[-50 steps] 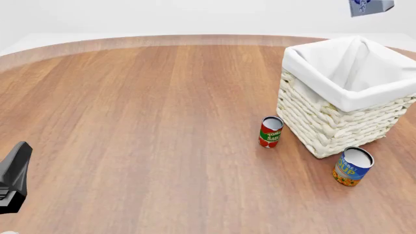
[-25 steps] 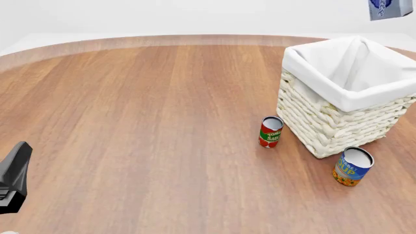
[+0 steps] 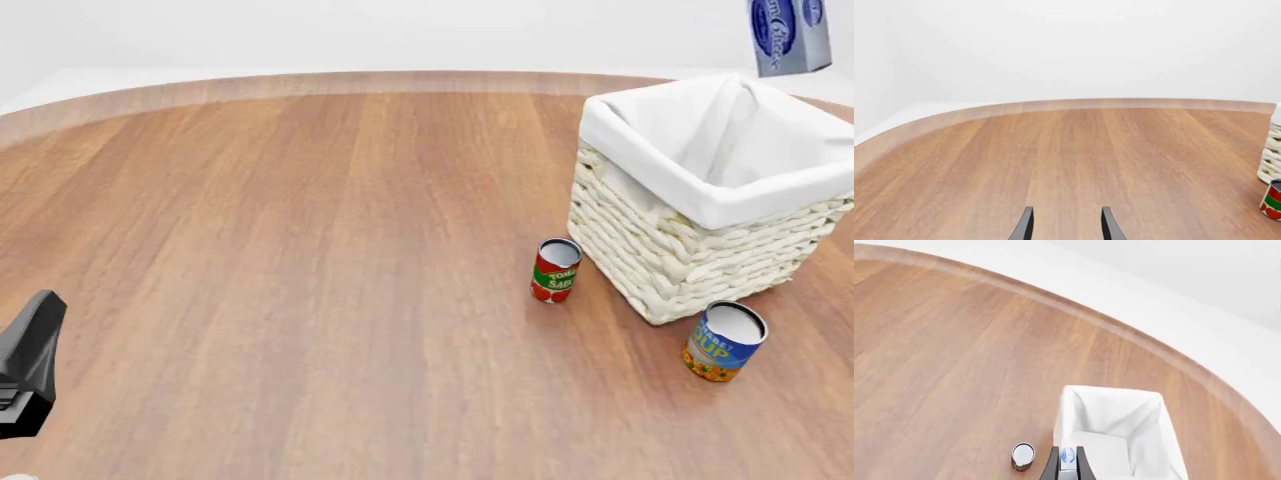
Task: Pick up the alphabet soup and the cream cheese box, and put them in the basket.
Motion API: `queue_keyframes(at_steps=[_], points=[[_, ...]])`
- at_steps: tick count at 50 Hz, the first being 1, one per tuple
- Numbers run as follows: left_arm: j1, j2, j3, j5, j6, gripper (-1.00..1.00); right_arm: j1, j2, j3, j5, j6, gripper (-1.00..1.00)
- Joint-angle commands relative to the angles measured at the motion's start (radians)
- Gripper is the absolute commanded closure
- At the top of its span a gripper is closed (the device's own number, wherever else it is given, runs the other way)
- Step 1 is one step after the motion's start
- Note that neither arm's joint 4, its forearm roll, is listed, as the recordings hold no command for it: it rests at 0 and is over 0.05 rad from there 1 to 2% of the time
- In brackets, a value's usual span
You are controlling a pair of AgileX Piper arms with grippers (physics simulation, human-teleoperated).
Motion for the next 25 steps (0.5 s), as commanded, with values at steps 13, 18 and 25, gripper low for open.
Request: queue_keyframes(at_steps=[13,18,25], points=[[0.0,0.0,0.0,0.0,0.0,-1.0,-0.085,0.055,0.085,-0.076,0.009,1.0],[0.0,0.0,0.0,0.0,0.0,-1.0,-0.095,0.07,0.077,-0.081,0.003,1.0],[0.0,0.0,0.0,0.0,0.0,-1.0,-0.116,0.108,0.082,-0.108,-0.009,1.0]])
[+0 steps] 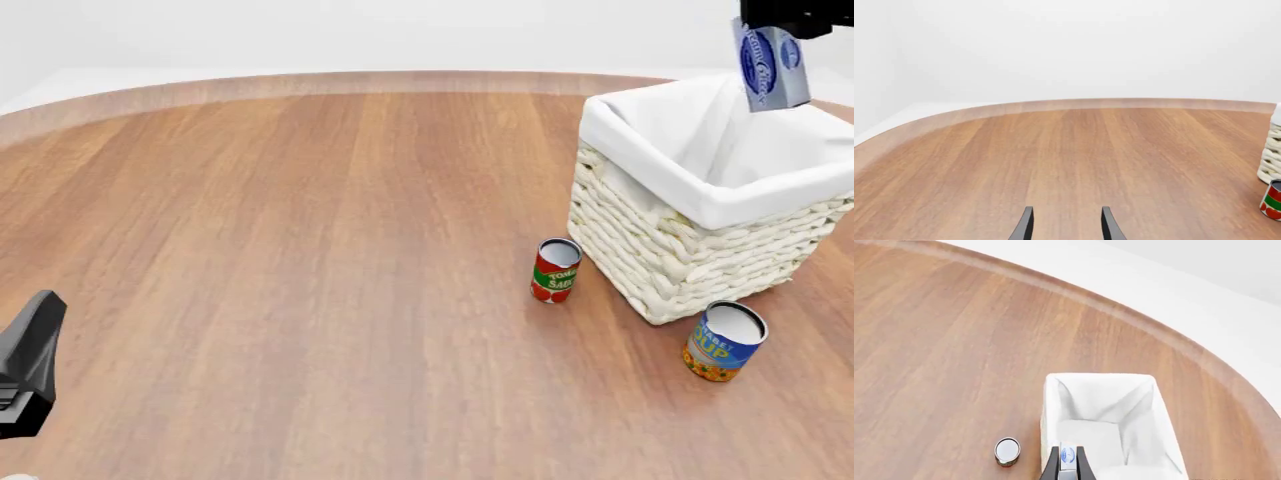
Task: Pick up the alphabet soup and the cream cheese box, and put them in the basket.
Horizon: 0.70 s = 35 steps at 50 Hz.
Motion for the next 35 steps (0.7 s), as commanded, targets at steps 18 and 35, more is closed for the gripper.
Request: queue_keyframes(at_steps=[18,35], points=[[0.0,0.0,0.0,0.0,0.0,-1.0,-0.083,0.133,0.016,-0.105,-0.04,1.0],[0.0,0.0,0.0,0.0,0.0,-1.0,-0.089,0.205,0.016,-0.141,-0.021,1.0]])
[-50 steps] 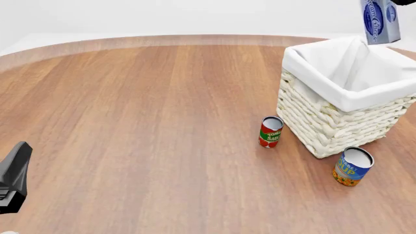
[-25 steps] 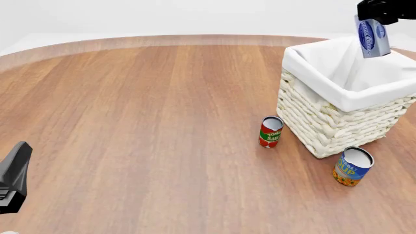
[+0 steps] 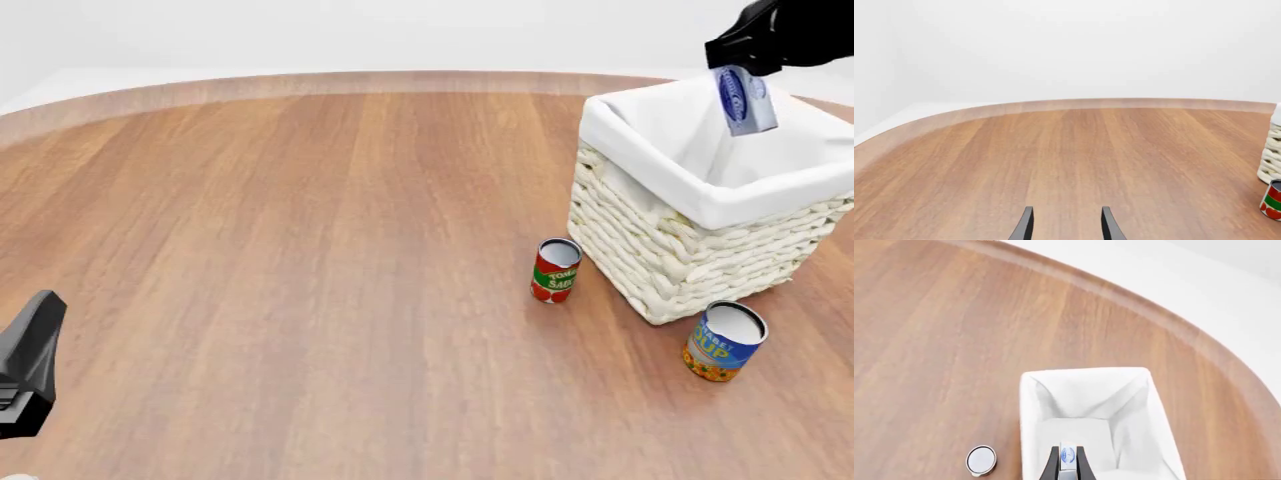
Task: Pick up the alphabet soup and the cream cheese box, and put them in the basket.
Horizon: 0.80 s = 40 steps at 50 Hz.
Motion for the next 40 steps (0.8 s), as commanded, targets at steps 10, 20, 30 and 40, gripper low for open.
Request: queue_keyframes(at_steps=[10,20,30,40], points=[[0.0,0.0,0.0,0.0,0.0,-1.0,-0.012,0.074,-0.015,-0.049,0.004,1.0],[0.0,0.0,0.0,0.0,0.0,-1.0,-0.035,0.114,-0.031,-0.071,-0.011,1.0],[0.0,0.0,0.0,0.0,0.0,-1.0,-0.06,0.167,-0.046,-0.099,-0.03,1.0],[0.0,0.0,0.0,0.0,0.0,-1.0,-0.078,0.216,-0.048,-0.121,-0.044,1.0]])
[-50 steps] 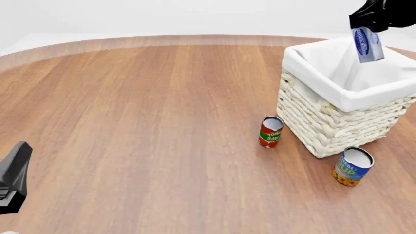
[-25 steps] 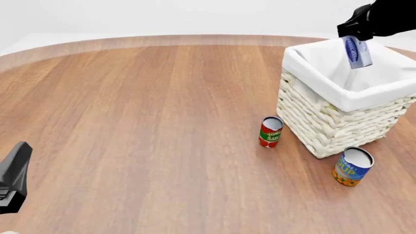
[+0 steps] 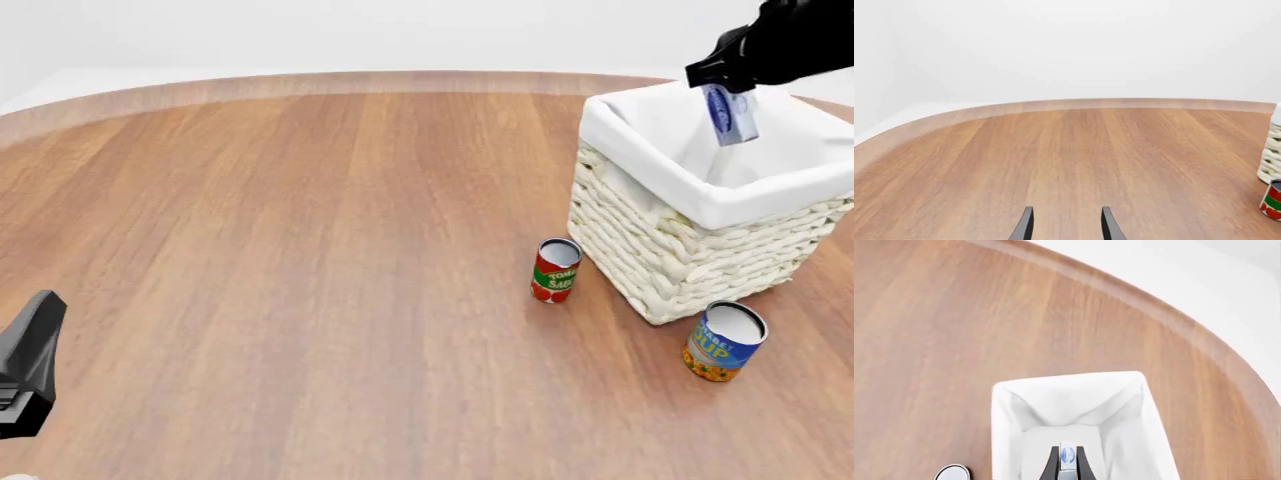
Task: Pick up the alphabet soup and the cream cheese box, and put them in the basket.
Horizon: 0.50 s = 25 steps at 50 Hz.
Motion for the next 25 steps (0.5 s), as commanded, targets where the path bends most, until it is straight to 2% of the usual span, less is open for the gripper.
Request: queue_keyframes(at_steps=[1,15,18,21,25], points=[[0.0,0.0,0.0,0.0,0.0,-1.0,-0.022,0.052,-0.01,-0.03,-0.009,1.0],[0.0,0.0,0.0,0.0,0.0,-1.0,-0.022,0.084,0.01,-0.053,-0.014,1.0],[0.0,0.0,0.0,0.0,0.0,-1.0,-0.019,0.082,-0.026,-0.008,-0.009,1.0],[0.0,0.0,0.0,0.0,0.0,-1.0,-0.02,0.085,0.022,-0.056,-0.011,1.0],[0.0,0.0,0.0,0.0,0.0,-1.0,-0.024,0.088,0.004,-0.041,-0.012,1.0]])
